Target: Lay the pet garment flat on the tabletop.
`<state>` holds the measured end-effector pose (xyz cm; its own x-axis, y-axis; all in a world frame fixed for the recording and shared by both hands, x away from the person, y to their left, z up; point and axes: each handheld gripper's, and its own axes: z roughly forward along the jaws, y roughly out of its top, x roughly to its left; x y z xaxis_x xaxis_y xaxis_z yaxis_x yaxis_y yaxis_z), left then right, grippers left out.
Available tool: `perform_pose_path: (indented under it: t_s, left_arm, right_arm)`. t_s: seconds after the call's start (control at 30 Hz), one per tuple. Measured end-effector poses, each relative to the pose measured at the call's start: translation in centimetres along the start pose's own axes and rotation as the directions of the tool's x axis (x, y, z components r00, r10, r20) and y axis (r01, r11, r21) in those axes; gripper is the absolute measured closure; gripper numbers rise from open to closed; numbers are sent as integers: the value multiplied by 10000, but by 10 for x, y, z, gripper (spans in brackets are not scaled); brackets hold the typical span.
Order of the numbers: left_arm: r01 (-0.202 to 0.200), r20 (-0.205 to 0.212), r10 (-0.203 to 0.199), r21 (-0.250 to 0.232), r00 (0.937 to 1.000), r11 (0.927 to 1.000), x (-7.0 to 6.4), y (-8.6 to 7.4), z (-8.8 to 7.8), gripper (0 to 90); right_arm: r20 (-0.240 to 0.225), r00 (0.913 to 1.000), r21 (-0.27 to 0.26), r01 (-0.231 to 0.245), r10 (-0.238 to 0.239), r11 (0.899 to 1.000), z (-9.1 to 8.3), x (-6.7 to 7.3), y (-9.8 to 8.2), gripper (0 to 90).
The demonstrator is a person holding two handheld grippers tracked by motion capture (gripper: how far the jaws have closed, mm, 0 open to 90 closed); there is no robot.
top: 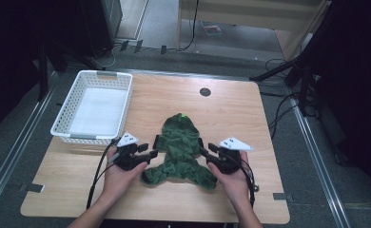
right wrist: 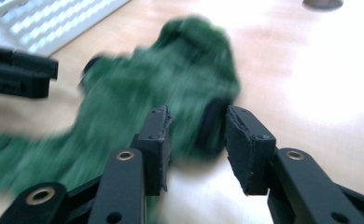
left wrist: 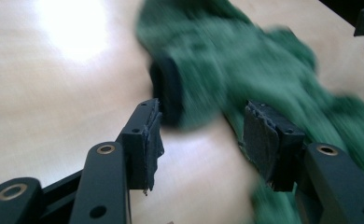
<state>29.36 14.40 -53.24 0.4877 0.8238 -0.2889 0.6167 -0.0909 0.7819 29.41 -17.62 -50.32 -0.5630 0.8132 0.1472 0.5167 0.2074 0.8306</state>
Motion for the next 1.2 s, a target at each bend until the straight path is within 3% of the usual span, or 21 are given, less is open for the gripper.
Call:
perform_pose_path:
  t_s: [0.1,0.2,0.3,0.4,0.47,0.5,0.6,0.7,0.77,0.87,0.93,1.0,1.07,1.2]
  left_arm:
    - [11,-508,-12,-30,9987,10000,0,12,16,470]
    - [64,-939,-45,197,9956,9998,2,17,31,481]
    - [446,-1070,-384,569,9935,9974,8,16,39,519]
    - [353,-1010,-272,794,9945,9962,9,14,42,589]
    - [317,-992,-236,814,9948,9962,8,14,43,651]
    - [381,-950,-307,777,9950,9962,8,15,44,678]
    - [544,-1047,-465,733,9934,9958,10,18,49,715]
    - [822,-1118,-761,507,9908,9953,14,24,53,712]
    - [929,-1010,-899,252,9908,9954,15,26,51,646]
    - [443,-787,-440,16,9959,9990,11,26,39,548]
    - [124,-748,-134,-133,9971,9998,9,23,28,527]
    - [72,-656,-97,-389,9978,9992,7,19,16,518]
    - [21,-426,-35,-324,9991,9995,6,12,6,511]
    - [-292,-31,293,54,9996,9996,3,-9,-11,503]
  right_arm:
    - [101,9996,235,-263,261,9994,29,-10,21,585]
    - [701,9974,975,-235,166,9950,64,-23,31,579]
    - [628,9945,1306,-911,835,9872,90,-35,33,621]
    - [614,9973,1614,-507,413,9856,103,-36,34,725]
    - [999,9950,1673,-172,4,9858,108,-36,34,814]
    - [1098,9939,1667,-278,94,9856,111,-38,34,851]
    - [1189,9920,1407,-583,416,9883,120,-46,38,882]
    - [1205,9924,1270,-400,246,9911,128,-49,47,850]
    - [1011,9941,981,-490,390,9940,128,-47,51,700]
    - [767,9961,672,-497,445,9965,116,-42,56,555]
    - [804,9961,356,-395,366,9986,101,-37,56,511]
    - [908,9952,60,-383,376,9992,82,-32,51,484]
    - [822,9963,-80,-253,259,9996,63,-24,43,472]
    - [283,9992,212,264,-270,9994,27,-3,15,454]
